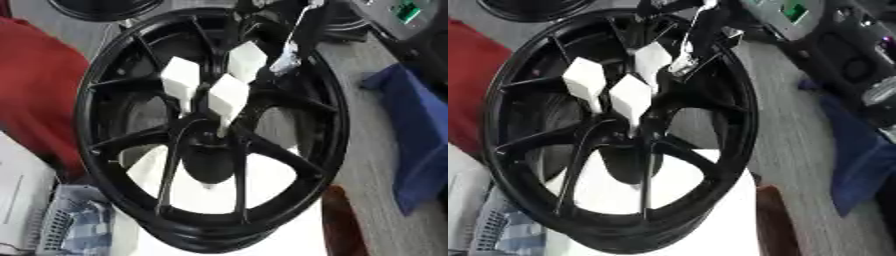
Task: Pull the pin out of the wheel hub.
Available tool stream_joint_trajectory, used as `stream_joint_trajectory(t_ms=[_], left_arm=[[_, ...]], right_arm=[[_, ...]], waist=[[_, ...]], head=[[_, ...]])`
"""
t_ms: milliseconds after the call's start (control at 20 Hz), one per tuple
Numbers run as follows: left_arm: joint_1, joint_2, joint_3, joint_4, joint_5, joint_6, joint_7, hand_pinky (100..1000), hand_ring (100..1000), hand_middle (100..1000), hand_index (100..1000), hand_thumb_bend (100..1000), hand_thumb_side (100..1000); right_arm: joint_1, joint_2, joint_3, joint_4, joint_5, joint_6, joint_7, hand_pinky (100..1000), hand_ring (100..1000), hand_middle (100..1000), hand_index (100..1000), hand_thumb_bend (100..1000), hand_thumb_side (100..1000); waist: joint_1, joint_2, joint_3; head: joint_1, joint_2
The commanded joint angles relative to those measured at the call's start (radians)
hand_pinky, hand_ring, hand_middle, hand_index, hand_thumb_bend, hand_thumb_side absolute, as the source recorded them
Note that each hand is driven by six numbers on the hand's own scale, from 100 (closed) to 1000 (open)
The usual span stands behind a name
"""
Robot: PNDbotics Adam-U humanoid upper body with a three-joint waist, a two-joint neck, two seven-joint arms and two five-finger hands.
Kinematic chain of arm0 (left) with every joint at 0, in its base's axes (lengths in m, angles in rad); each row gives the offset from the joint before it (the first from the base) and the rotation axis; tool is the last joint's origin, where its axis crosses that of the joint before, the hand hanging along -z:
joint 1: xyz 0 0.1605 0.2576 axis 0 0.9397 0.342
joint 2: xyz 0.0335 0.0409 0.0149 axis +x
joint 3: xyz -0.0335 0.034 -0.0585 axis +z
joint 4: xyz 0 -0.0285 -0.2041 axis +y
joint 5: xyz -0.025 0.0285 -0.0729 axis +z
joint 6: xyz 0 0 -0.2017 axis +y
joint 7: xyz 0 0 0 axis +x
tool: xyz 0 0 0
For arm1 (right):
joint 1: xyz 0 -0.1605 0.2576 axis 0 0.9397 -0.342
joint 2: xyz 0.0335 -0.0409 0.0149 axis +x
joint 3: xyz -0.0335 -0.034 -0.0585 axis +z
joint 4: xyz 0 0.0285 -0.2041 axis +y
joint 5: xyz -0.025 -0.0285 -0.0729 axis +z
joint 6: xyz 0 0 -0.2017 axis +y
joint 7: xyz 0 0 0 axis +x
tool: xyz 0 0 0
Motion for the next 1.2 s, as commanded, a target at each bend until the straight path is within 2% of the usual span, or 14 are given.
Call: stream_joint_trajectory(t_ms=[50,450,650,900,1200], left_arm=[[-0.013,0.01,0.007,-0.019,-0.001,0.001,-0.001,756,706,581,728,446,629],[-0.014,0.01,0.007,-0.02,-0.001,0.001,-0.001,756,706,581,728,449,629],[-0.014,0.009,0.007,-0.02,-0.001,0.001,-0.001,757,707,581,728,450,630],[-0.012,0.007,0.007,-0.019,-0.001,0.001,-0.002,757,707,581,728,450,631],[-0.012,0.003,0.008,-0.021,-0.002,0.001,-0.003,758,708,582,728,454,632]], right_arm=[[-0.006,-0.04,-0.017,-0.026,-0.01,0.002,0.001,893,798,713,813,452,365],[0.016,-0.059,-0.022,-0.04,0.009,0.003,0.001,889,792,705,805,460,351],[0.02,-0.059,-0.021,-0.038,0.009,0.005,0.001,885,778,682,787,435,347],[0.02,-0.058,-0.035,-0.036,-0.007,0.026,0.001,876,757,631,746,374,267],[0.027,-0.056,-0.041,-0.031,0.015,0.036,-0.008,870,749,623,738,395,222]], waist=[[0.002,-0.015,0.002],[0.002,-0.012,0.005],[0.003,-0.01,0.006],[0.004,-0.01,0.006],[0.003,-0.007,0.011]], head=[[0.003,-0.009],[0.003,-0.016],[0.002,-0.016],[0.003,-0.014],[0.0,-0.009]])
